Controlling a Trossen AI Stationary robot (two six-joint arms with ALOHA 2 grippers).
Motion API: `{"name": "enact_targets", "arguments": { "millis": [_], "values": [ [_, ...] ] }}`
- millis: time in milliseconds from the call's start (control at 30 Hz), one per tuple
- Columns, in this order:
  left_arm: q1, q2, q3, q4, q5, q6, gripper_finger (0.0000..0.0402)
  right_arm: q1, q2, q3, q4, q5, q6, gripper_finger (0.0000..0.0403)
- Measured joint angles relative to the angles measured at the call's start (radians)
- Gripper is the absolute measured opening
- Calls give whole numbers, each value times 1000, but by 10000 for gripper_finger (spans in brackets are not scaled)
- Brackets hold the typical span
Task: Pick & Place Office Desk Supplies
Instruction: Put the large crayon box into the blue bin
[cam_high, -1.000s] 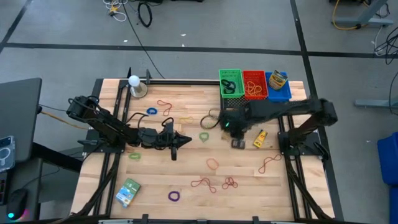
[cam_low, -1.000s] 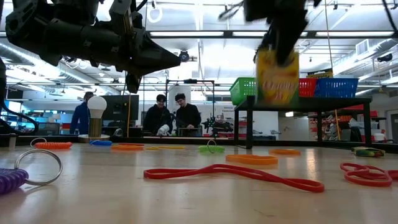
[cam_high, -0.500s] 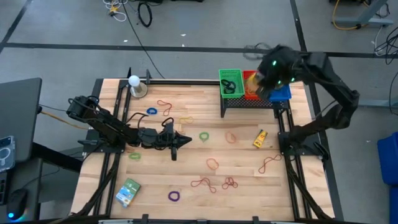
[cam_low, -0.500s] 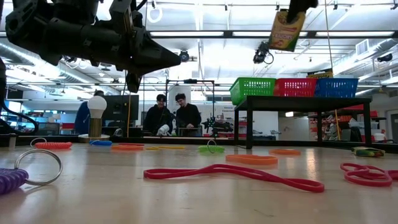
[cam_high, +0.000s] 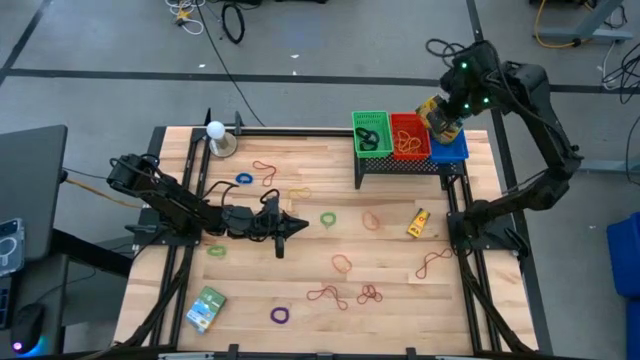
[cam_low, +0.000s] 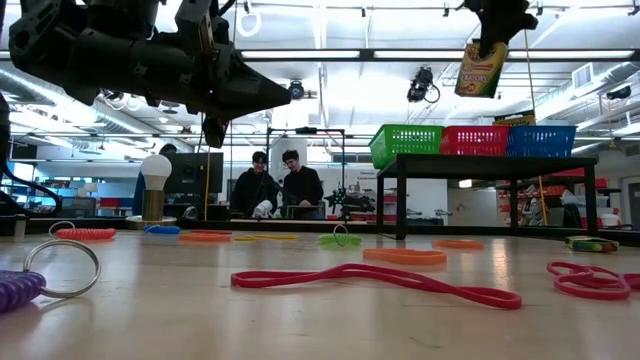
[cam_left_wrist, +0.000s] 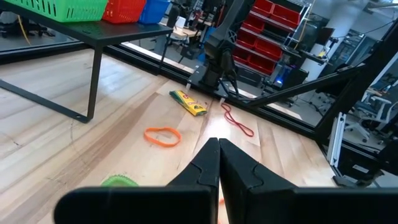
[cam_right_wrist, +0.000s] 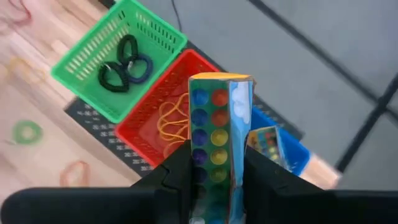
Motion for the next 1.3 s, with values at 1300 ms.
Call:
{"name": "enact_targets", "arguments": {
  "millis": [1300],
  "values": [
    [2, 0, 0, -9, 15, 73, 7, -75, -115, -426, 14, 104, -229, 98]
  ]
}}
